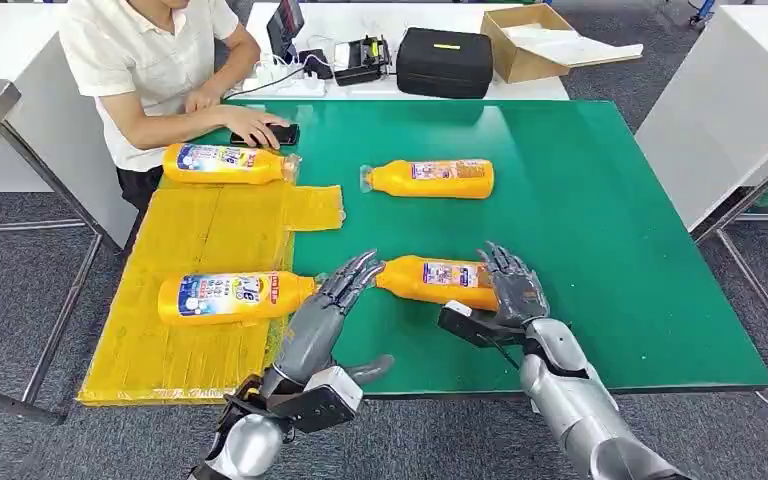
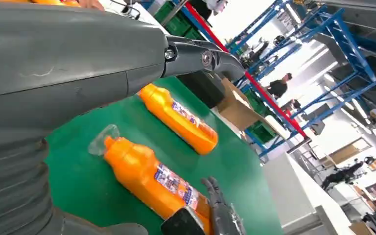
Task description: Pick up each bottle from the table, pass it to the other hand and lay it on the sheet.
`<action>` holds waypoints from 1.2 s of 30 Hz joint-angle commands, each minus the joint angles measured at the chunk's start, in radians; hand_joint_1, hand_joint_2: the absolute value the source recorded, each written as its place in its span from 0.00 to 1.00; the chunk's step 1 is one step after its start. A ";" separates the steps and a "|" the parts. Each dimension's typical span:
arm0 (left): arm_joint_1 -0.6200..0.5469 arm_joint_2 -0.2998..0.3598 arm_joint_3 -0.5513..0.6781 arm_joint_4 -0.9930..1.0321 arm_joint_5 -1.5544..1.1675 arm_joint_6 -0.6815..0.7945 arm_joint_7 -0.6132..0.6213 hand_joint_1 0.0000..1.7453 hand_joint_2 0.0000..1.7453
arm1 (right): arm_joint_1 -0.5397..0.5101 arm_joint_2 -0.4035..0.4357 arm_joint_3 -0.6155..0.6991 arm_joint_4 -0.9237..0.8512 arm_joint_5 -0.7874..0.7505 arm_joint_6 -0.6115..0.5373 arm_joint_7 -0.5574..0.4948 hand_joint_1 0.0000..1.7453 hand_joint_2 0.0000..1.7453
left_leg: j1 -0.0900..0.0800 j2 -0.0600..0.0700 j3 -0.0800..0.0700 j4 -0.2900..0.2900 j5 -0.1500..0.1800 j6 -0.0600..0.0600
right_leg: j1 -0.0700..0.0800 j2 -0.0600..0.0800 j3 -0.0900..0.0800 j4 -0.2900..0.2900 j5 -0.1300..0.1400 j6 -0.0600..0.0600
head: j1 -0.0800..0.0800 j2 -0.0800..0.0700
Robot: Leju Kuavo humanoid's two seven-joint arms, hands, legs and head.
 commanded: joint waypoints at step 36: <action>-0.023 -0.069 0.143 0.231 1.021 -0.148 0.106 0.00 1.00 | 0.158 0.171 -0.181 -0.356 -0.538 0.248 -0.266 1.00 1.00 | 0.000 0.004 0.009 0.000 -0.003 0.000 | 0.001 0.005 0.008 0.000 0.000 -0.003 | 0.000 0.000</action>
